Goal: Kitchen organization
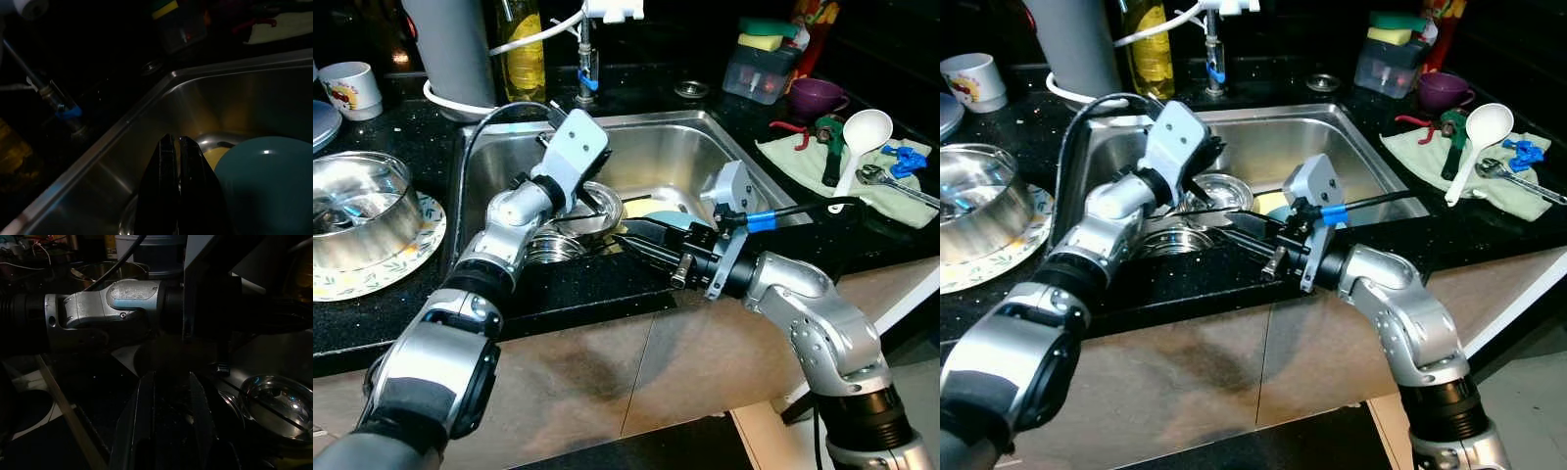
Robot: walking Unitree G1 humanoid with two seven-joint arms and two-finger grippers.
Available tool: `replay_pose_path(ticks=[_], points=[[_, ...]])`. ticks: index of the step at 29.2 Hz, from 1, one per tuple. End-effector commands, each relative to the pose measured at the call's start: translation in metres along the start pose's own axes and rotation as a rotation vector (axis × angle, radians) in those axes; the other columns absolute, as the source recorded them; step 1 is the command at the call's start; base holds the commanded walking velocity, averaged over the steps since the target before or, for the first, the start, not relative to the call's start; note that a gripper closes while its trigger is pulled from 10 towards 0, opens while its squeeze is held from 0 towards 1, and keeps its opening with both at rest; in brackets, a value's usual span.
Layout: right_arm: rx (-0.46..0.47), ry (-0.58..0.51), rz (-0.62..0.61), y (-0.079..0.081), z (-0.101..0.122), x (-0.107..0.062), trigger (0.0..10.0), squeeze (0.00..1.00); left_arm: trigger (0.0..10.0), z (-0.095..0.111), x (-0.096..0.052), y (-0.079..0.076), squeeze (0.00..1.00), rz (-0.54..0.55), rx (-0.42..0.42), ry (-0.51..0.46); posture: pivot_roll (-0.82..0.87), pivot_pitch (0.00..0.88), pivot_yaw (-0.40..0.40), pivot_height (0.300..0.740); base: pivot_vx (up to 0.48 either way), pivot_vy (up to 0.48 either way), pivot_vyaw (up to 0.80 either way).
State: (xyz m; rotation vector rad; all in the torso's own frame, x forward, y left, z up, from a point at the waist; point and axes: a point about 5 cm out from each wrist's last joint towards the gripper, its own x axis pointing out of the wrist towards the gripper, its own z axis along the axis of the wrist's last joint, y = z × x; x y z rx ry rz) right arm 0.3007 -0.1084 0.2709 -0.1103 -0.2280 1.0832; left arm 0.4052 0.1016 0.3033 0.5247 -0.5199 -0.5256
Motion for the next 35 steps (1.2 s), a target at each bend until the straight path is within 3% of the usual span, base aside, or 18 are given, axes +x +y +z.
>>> replay_pose_path(ticks=[1, 2, 3, 4, 6, 7, 8, 9, 13, 14, 20, 25, 27, 30, 31, 35], points=[[-0.009, 0.012, 0.004, 0.004, -0.001, -0.001, 10.0, 0.00, 1.9, 0.003, 0.004, -0.007, 0.00, -0.052, 0.042, -0.012, -0.03, 0.225, -0.020, 0.740, 0.000, 0.000, 0.00], [-0.008, 0.012, 0.002, 0.004, -0.001, -0.001, 10.0, 0.00, 1.9, 0.002, 0.004, -0.008, 0.00, -0.057, 0.047, -0.005, -0.03, 0.225, -0.020, 0.740, 0.000, 0.000, 0.00], [-0.007, 0.013, 0.002, 0.005, -0.001, -0.001, 10.0, 0.00, 6.6, 0.001, 0.004, -0.009, 0.00, -0.063, 0.056, 0.000, -0.03, 0.225, -0.019, 0.740, 0.000, 0.000, 0.00], [-0.005, 0.013, 0.001, 0.005, -0.001, -0.002, 10.0, 0.00, 10.0, 0.000, 0.003, -0.010, 0.00, -0.071, 0.062, 0.004, -0.03, 0.225, -0.019, 0.740, 0.000, 0.000, 0.00], [-0.003, 0.013, -0.002, 0.005, -0.001, -0.002, 10.0, 0.00, 10.0, -0.001, 0.003, -0.011, 0.00, -0.078, 0.066, 0.008, -0.03, 0.225, -0.019, 0.740, 0.000, 0.000, 0.00], [-0.002, 0.013, -0.004, 0.005, -0.001, -0.002, 10.0, 0.00, 10.0, -0.002, 0.003, -0.012, 0.43, -0.084, 0.060, 0.008, -0.03, 0.223, -0.018, 0.740, 0.000, 0.000, 0.00], [-0.001, 0.013, -0.006, 0.005, -0.001, -0.003, 10.0, 0.00, 10.0, -0.002, 0.003, -0.013, 0.43, -0.088, 0.057, 0.009, -0.03, 0.223, -0.018, 0.740, 0.000, 0.000, 0.00], [-0.001, 0.013, -0.006, 0.005, -0.001, -0.003, 10.0, 0.00, 10.0, -0.003, 0.003, -0.013, 1.00, -0.091, 0.050, 0.009, -0.03, 0.222, -0.019, 0.740, 0.000, 0.000, 0.00], [0.004, 0.005, -0.006, 0.005, 0.000, -0.003, 10.0, 0.00, 10.0, -0.006, 0.003, -0.014, 1.00, -0.095, 0.074, 0.048, -0.03, 0.219, -0.019, 0.740, 0.000, 0.000, 0.00], [0.004, 0.004, -0.007, 0.005, 0.000, -0.003, 10.0, 0.00, 10.0, -0.007, 0.003, -0.013, 0.00, -0.087, 0.090, 0.053, -0.03, 0.218, -0.020, 0.740, 0.000, 0.000, 0.00], [0.007, 0.003, -0.006, 0.006, 0.000, -0.002, 10.0, 0.00, 10.0, -0.003, 0.003, -0.005, 0.00, -0.034, 0.076, 0.038, -0.02, 0.217, -0.024, 0.740, 0.000, 0.000, 0.00], [0.008, -0.006, -0.012, 0.005, 0.001, -0.001, 10.0, 0.00, 10.0, -0.001, -0.005, 0.020, 0.00, 0.107, 0.015, 0.038, -0.02, 0.213, -0.024, 0.740, 0.000, 0.000, 0.00], [0.008, -0.008, -0.015, 0.005, 0.001, -0.002, 10.0, 0.00, 10.0, -0.001, -0.006, 0.023, 0.00, 0.130, -0.001, 0.029, -0.02, 0.212, -0.025, 0.740, 0.000, 0.000, 0.00], [-0.007, -0.022, -0.045, 0.003, 0.002, -0.001, 10.0, 0.00, 10.0, 0.002, -0.017, 0.028, 0.00, 0.157, -0.033, -0.028, -0.02, 0.209, -0.029, 0.740, 0.000, 0.000, 0.00], [-0.005, -0.063, -0.074, 0.001, 0.006, 0.001, 10.0, 0.00, 10.0, 0.009, -0.028, 0.024, 0.00, 0.137, -0.068, -0.073, -0.02, 0.204, -0.041, 0.740, 0.000, 0.000, 0.00], [-0.011, -0.099, -0.112, -0.002, 0.008, 0.005, 10.0, 0.00, 10.0, 0.031, -0.048, 0.018, 0.00, 0.155, -0.102, -0.177, -0.01, 0.199, -0.052, 0.740, 0.000, 0.000, 0.00]])
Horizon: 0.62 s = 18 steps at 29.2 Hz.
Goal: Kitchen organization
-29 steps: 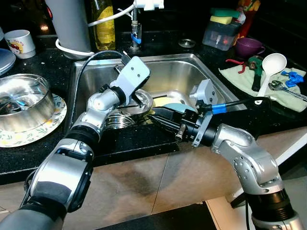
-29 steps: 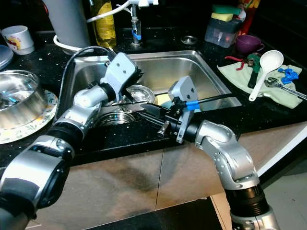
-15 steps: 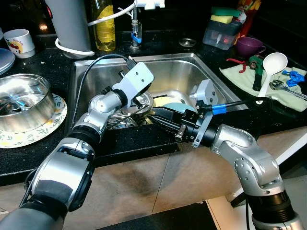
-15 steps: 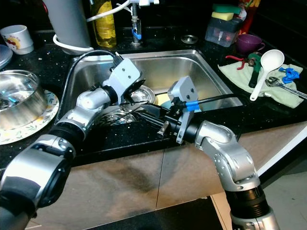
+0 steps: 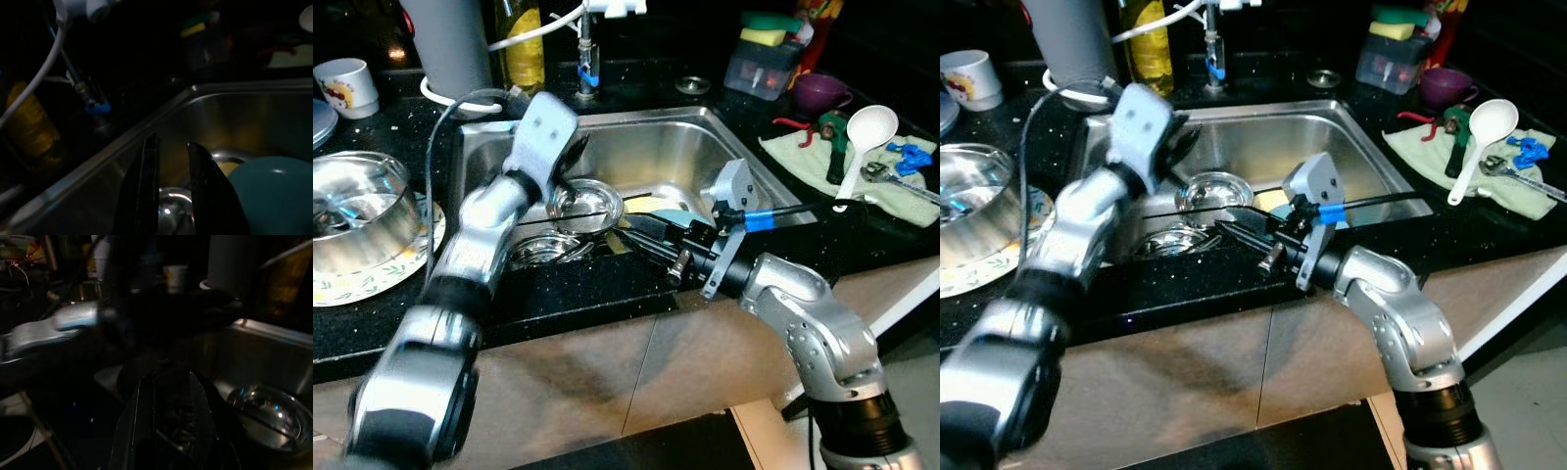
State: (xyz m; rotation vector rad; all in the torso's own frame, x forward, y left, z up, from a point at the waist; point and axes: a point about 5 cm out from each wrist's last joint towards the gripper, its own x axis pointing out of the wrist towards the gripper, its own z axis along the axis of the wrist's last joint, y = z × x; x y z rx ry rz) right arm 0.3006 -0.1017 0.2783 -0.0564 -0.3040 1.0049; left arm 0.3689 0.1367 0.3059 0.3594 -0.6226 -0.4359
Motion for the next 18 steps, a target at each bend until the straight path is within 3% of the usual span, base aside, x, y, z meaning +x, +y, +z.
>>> replay_pose_path(ticks=[1, 2, 6, 7, 9, 11, 12, 16, 18], points=[[-0.014, -0.021, -0.037, -0.004, 0.001, 0.000, 10.0, 0.00, 10.0, 0.024, -0.003, -0.001, 0.00, 0.011, -0.022, -0.089, -0.01, 0.199, -0.052, 0.740, 0.000, 0.000, 0.00], [-0.014, -0.021, -0.037, -0.004, 0.001, 0.000, 10.0, 0.00, 10.0, 0.024, -0.003, -0.001, 0.00, 0.011, -0.022, -0.089, -0.01, 0.199, -0.052, 0.740, 0.000, 0.000, 0.00], [-0.012, -0.062, -0.077, -0.006, 0.003, 0.004, 10.0, 0.00, 10.0, 0.050, -0.031, -0.002, 0.00, 0.100, -0.031, -0.151, 0.00, 0.195, -0.065, 0.740, 0.000, 0.000, 0.00], [-0.012, -0.062, -0.077, -0.006, 0.003, 0.004, 10.0, 0.00, 10.0, 0.050, -0.031, -0.002, 0.00, 0.100, -0.031, -0.151, 0.00, 0.195, -0.065, 0.740, 0.000, 0.000, 0.00], [0.011, -0.070, -0.045, -0.001, 0.000, 0.005, 10.0, 0.00, 10.0, 0.063, -0.049, 0.001, 0.00, 0.175, -0.010, -0.176, 0.01, 0.195, -0.068, 0.740, 0.000, 0.000, 0.00], [0.026, -0.070, -0.010, 0.004, -0.002, 0.006, 10.0, 0.00, 10.0, 0.071, -0.066, 0.005, 0.00, 0.238, 0.046, -0.167, 0.01, 0.195, -0.069, 0.740, 0.000, 0.000, 0.00], [0.032, -0.073, 0.026, 0.007, -0.003, 0.006, 10.0, 0.00, 10.0, 0.074, -0.074, 0.007, 0.00, 0.282, 0.142, -0.135, 0.01, 0.195, -0.069, 0.740, 0.000, 0.000, 0.00], [0.044, -0.077, 0.064, 0.010, -0.002, 0.006, 10.0, 0.00, 10.0, 0.077, -0.081, 0.009, 0.00, 0.341, 0.202, -0.109, 0.01, 0.196, -0.069, 0.740, 0.000, 0.000, 0.00], [0.059, -0.079, 0.104, 0.014, -0.002, 0.006, 10.0, 0.00, 10.0, 0.078, -0.091, 0.012, 0.00, 0.423, 0.254, -0.043, 0.01, 0.197, -0.066, 0.740, 0.000, 0.000, 0.00]])
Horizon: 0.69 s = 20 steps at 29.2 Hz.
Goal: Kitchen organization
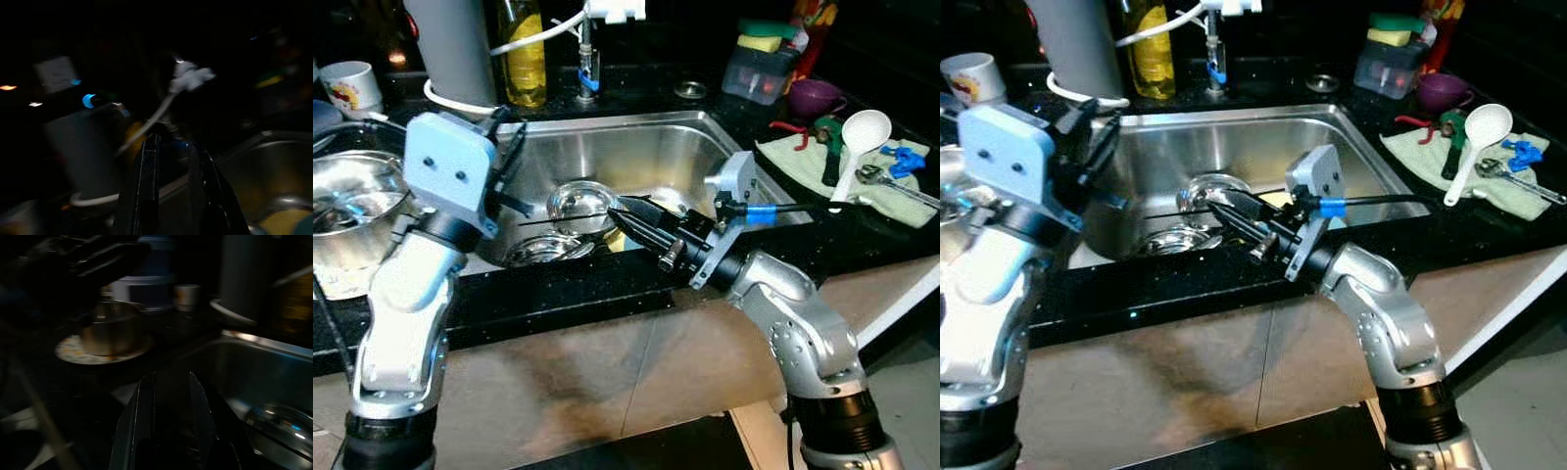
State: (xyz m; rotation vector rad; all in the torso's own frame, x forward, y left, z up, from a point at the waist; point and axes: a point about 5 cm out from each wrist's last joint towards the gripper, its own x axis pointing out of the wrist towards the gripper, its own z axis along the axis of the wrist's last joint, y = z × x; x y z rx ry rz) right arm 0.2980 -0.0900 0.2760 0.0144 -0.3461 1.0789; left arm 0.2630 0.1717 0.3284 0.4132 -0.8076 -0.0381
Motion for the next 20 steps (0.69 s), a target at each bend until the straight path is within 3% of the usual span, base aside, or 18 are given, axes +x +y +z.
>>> replay_pose_path(ticks=[1, 3, 5, 10, 14, 15, 20], points=[[0.018, -0.005, 0.054, 0.007, 0.001, -0.002, 10.0, 0.00, 10.0, 0.001, -0.009, 0.007, 0.00, 0.079, 0.091, 0.076, 0.01, 0.197, -0.066, 0.740, 0.000, 0.000, 0.00], [0.021, -0.004, 0.059, 0.007, 0.001, -0.002, 10.0, 0.00, 10.0, 0.001, -0.011, 0.008, 0.00, 0.091, 0.107, 0.099, 0.01, 0.197, -0.066, 0.740, 0.000, 0.000, 0.00], [0.027, 0.031, 0.109, 0.013, -0.003, -0.003, 10.0, 0.00, 10.0, 0.004, -0.029, 0.016, 0.00, 0.172, 0.167, 0.134, 0.01, 0.196, -0.065, 0.740, 0.000, 0.000, 0.00], [0.024, 0.037, 0.115, 0.013, -0.005, -0.004, 10.0, 0.00, 10.0, 0.004, -0.052, 0.013, 0.00, 0.189, 0.106, 0.165, 0.01, 0.197, -0.065, 0.740, 0.000, 0.000, 0.00], [0.024, 0.037, 0.117, 0.012, -0.005, -0.003, 10.0, 0.00, 10.0, 0.002, -0.057, 0.015, 0.02, 0.217, 0.087, 0.183, 0.01, 0.197, -0.065, 0.740, 0.000, 0.000, 0.00], [0.023, 0.037, 0.118, 0.012, -0.005, -0.003, 10.0, 0.00, 10.0, -0.003, -0.066, 0.017, 1.00, 0.247, 0.056, 0.208, 0.01, 0.198, -0.066, 0.740, 0.000, 0.000, 0.00], [0.022, 0.041, 0.123, 0.012, -0.004, -0.003, 10.0, 0.00, 10.0, -0.018, -0.098, 0.023, 1.00, 0.327, 0.037, 0.316, 0.01, 0.198, -0.065, 0.740, 0.000, 0.000, 0.00]])
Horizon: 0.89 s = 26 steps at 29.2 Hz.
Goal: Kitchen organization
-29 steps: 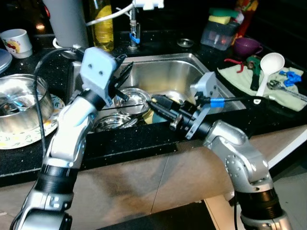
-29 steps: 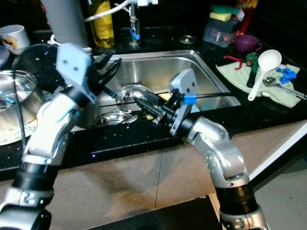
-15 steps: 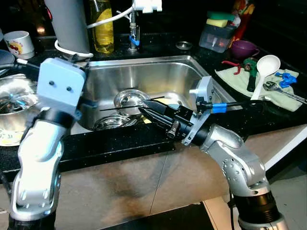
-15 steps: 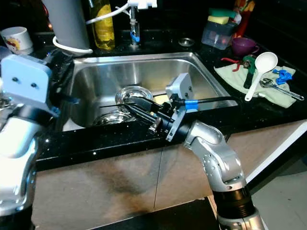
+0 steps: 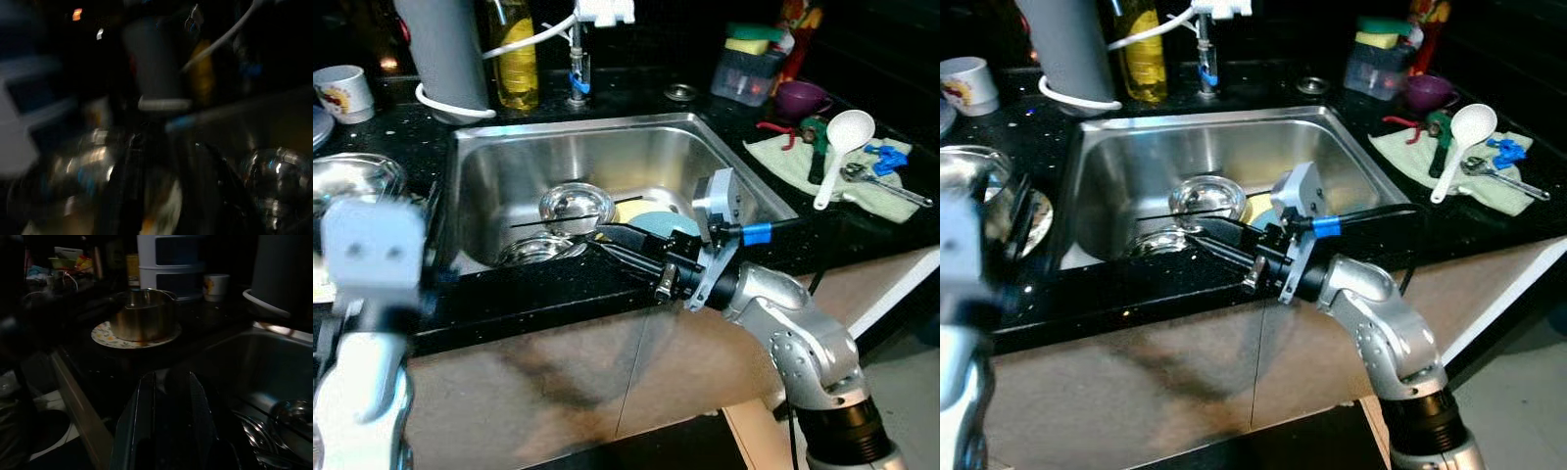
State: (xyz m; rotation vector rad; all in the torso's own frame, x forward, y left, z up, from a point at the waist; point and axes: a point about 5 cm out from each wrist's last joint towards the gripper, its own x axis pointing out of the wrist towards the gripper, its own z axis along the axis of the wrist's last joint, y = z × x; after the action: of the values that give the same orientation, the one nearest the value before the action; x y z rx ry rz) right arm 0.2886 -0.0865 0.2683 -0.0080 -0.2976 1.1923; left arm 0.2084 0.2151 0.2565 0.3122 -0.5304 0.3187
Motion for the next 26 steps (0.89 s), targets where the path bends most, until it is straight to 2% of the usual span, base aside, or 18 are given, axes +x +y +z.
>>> replay_pose_path(ticks=[1, 3, 5, 7, 10, 11, 12, 15, 18, 26], points=[[-0.003, -0.003, 0.011, 0.001, 0.001, 0.000, 10.0, 0.00, 10.0, -0.004, -0.007, 0.007, 1.00, 0.051, 0.005, 0.017, 0.01, 0.198, -0.065, 0.740, 0.000, 0.000, 0.00], [-0.004, -0.002, 0.011, 0.001, 0.001, 0.000, 10.0, 0.00, 10.0, -0.017, -0.018, 0.017, 1.00, 0.112, 0.028, 0.095, 0.01, 0.194, -0.062, 0.740, 0.000, 0.000, 0.00], [-0.004, -0.002, 0.011, 0.001, 0.001, 0.000, 10.0, 0.00, 10.0, -0.017, -0.018, 0.017, 1.00, 0.112, 0.028, 0.095, 0.01, 0.194, -0.062, 0.740, 0.000, 0.000, 0.00], [-0.005, -0.002, 0.012, 0.001, 0.001, 0.000, 10.0, 0.00, 10.0, -0.023, -0.023, 0.026, 1.00, 0.152, 0.052, 0.122, 0.01, 0.192, -0.066, 0.740, 0.000, 0.000, 0.00], [-0.005, -0.003, 0.013, 0.001, 0.001, 0.000, 10.0, 0.00, 10.0, -0.025, -0.023, 0.029, 1.00, 0.163, 0.052, 0.123, 0.01, 0.192, -0.066, 0.740, 0.000, 0.000, 0.00], [-0.006, -0.003, 0.012, 0.001, 0.001, 0.000, 10.0, 0.00, 10.0, -0.024, -0.021, 0.031, 0.20, 0.162, 0.060, 0.108, 0.01, 0.192, -0.066, 0.740, 0.000, 0.000, 0.00], [-0.007, -0.004, 0.012, 0.000, 0.001, 0.000, 10.0, 0.00, 10.0, -0.023, -0.019, 0.032, 0.00, 0.156, 0.063, 0.093, 0.01, 0.189, -0.067, 0.740, 0.000, 0.000, 0.00], [-0.009, -0.008, 0.010, -0.001, 0.002, 0.002, 10.0, 0.00, 10.0, -0.019, -0.012, 0.033, 0.00, 0.126, 0.054, 0.040, 0.01, 0.187, -0.068, 0.740, 0.000, 0.000, 0.00], [-0.011, -0.010, 0.009, -0.001, 0.002, 0.002, 10.0, 0.00, 10.0, -0.018, -0.010, 0.032, 0.00, 0.119, 0.050, 0.026, 0.01, 0.183, -0.066, 0.740, 0.000, 0.000, 0.00], [-0.012, -0.010, 0.006, -0.001, 0.002, 0.001, 10.0, 0.00, 10.0, -0.012, 0.001, 0.032, 0.00, 0.076, 0.100, -0.047, 0.01, 0.180, -0.065, 0.740, 0.000, 0.000, 0.00]])
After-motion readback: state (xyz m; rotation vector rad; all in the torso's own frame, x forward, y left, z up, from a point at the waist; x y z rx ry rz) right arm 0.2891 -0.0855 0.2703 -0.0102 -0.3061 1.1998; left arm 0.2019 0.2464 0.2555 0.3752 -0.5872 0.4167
